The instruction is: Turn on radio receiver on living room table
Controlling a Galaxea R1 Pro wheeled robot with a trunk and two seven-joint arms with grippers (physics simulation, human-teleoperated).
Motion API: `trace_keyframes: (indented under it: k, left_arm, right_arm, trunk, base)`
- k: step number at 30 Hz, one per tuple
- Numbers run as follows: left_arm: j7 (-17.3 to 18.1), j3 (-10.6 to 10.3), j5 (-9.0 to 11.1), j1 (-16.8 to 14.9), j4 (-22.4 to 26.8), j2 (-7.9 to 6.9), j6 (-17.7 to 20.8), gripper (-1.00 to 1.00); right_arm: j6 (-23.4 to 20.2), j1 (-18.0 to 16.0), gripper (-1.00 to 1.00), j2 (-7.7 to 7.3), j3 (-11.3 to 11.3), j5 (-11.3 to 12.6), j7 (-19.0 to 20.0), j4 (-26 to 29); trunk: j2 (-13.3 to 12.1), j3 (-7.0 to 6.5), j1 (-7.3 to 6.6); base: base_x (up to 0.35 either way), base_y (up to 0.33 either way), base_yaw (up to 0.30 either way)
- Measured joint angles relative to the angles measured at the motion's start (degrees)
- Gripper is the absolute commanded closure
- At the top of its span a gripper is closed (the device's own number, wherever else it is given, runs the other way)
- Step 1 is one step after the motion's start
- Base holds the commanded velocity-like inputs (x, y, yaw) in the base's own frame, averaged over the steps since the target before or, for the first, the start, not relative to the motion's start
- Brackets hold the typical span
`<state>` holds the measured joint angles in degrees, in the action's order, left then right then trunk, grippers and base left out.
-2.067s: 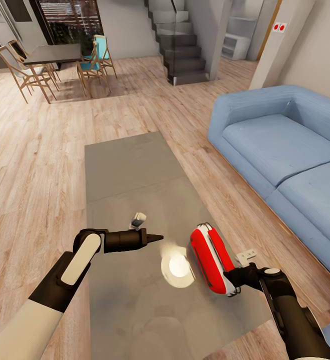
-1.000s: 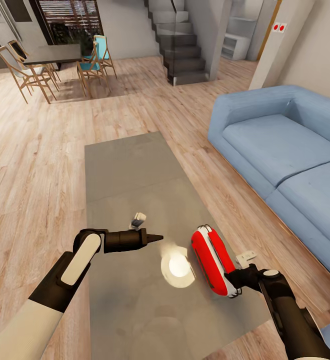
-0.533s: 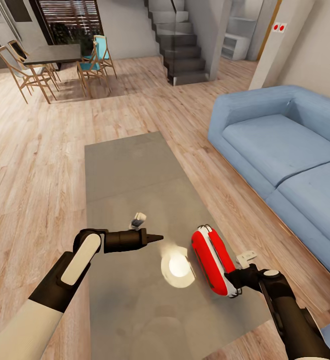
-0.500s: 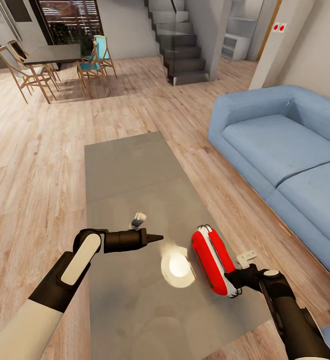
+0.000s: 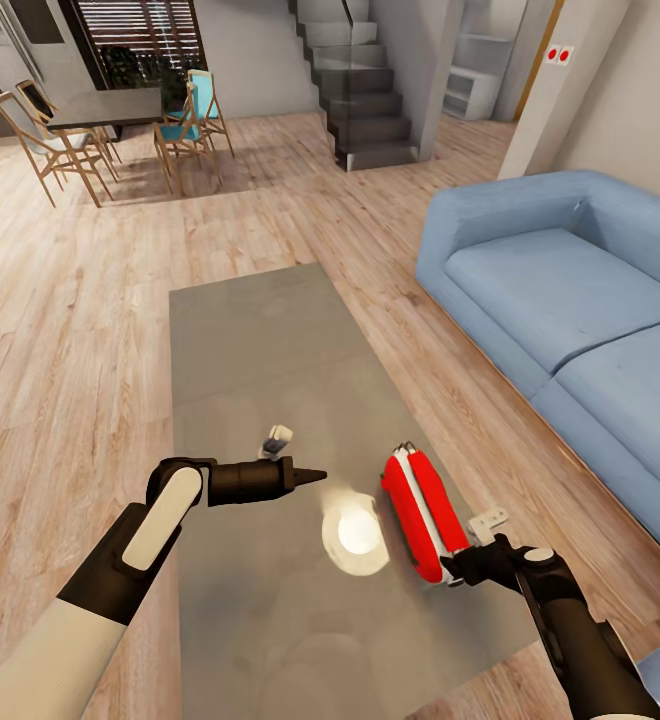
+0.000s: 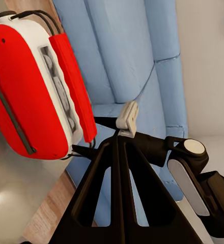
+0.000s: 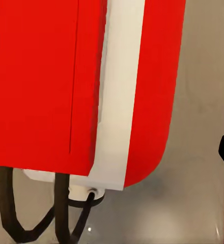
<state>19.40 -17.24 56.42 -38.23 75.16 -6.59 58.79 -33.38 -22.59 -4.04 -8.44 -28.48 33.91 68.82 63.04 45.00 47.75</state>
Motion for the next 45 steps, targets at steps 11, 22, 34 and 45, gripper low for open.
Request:
trace_keyframes:
  k: [11,22,34,45]
  left_arm:
    - [0.03,0.01,0.00,0.00,0.06,0.00,0.01,1.00]
    - [0.03,0.00,0.01,0.00,0.04,0.00,0.00,1.00]
    - [0.03,0.01,0.00,0.00,0.03,0.00,0.01,1.00]
    - [0.09,0.02,0.00,0.00,0.06,0.00,0.01,1.00]
  right_arm:
    - [-0.02,0.00,-1.00,0.00,0.08,-0.07,0.18,0.12]
    - [-3.21,0.00,-1.00,-0.25,0.16,0.04,3.66,8.64]
    - [-13.62,0.00,-1.00,-0.84,-0.17,-0.25,12.25,18.70]
    - [-16.19,0.00,-1.00,-0.94,-0.18,-0.49,12.32,19.29]
  trunk:
    - [0.00,0.00,0.00]
    - [0.00,0.00,0.00]
    - [0.00,0.00,0.00]
    - [0.00,0.00,0.00]
  base:
    - [0.000,0.000,0.000]
    - [0.000,0.000,0.000]
    - [0.000,0.000,0.000]
    - [0.000,0.000,0.000]
